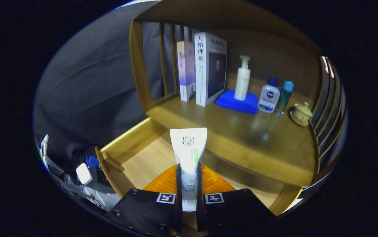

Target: Pull open the drawer, take out the items inside it, and place them on the countertop above the cabinet.

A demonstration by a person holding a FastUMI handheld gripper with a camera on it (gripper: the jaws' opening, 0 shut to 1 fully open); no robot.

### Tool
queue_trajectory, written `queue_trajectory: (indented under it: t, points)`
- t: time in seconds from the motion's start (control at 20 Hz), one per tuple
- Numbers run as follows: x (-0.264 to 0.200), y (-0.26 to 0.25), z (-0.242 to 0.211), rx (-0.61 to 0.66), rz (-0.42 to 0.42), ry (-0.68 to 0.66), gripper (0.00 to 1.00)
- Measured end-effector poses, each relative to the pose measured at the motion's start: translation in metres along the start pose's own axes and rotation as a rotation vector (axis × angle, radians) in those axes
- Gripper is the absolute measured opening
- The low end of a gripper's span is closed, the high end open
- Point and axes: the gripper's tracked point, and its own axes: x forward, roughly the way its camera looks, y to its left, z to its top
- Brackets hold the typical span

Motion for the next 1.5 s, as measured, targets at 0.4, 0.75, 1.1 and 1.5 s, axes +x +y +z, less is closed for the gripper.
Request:
queue_trajectory:
  t: [0.4,0.75,1.1,1.5]
  points:
    - [0.012,-0.033,0.064,0.082,-0.108,-0.116,0.18]
    - [0.047,-0.077,0.07,0.221,-0.251,-0.117,0.18]
    - [0.076,-0.1,0.064,0.313,-0.301,-0.106,0.22]
    - [0.083,-0.096,0.079,0.282,-0.317,-0.176,0.57]
